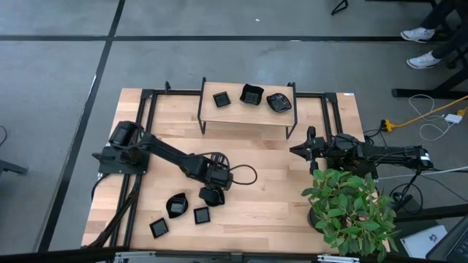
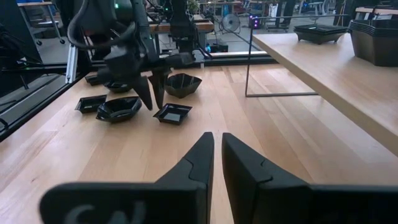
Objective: Pick & Place Mini shaped plates
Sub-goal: Stack the square plate on top of the square plate on the shelf
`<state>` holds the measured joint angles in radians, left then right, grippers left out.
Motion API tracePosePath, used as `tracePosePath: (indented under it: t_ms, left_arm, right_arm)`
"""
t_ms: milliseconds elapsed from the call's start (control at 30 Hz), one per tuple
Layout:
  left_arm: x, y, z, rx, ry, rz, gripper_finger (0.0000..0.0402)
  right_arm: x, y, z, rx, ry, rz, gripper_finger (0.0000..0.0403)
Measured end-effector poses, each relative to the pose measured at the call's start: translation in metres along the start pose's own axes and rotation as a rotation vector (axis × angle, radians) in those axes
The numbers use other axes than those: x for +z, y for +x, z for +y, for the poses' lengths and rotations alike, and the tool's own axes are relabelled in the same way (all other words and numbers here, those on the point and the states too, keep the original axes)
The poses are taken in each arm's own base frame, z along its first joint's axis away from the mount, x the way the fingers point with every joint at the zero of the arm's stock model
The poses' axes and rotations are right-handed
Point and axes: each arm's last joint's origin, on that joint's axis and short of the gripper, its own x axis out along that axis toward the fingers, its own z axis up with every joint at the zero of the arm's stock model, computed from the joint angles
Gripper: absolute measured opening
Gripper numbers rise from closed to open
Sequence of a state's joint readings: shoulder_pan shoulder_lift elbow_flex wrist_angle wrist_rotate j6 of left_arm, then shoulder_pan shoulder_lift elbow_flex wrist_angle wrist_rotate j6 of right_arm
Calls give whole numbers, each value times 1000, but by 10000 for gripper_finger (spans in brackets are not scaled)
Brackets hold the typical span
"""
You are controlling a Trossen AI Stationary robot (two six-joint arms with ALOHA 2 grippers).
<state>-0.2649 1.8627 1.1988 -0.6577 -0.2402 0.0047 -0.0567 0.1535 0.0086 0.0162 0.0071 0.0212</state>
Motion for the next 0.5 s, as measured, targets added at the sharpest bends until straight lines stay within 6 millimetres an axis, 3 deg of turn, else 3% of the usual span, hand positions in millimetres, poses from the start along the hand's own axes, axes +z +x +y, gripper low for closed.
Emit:
tracePosePath:
  t_ms: [500]
  left_arm:
    - [-4, 27, -4, 85, 46, 101, 92]
  right_arm:
    - [0, 0, 0, 0, 0, 0, 34]
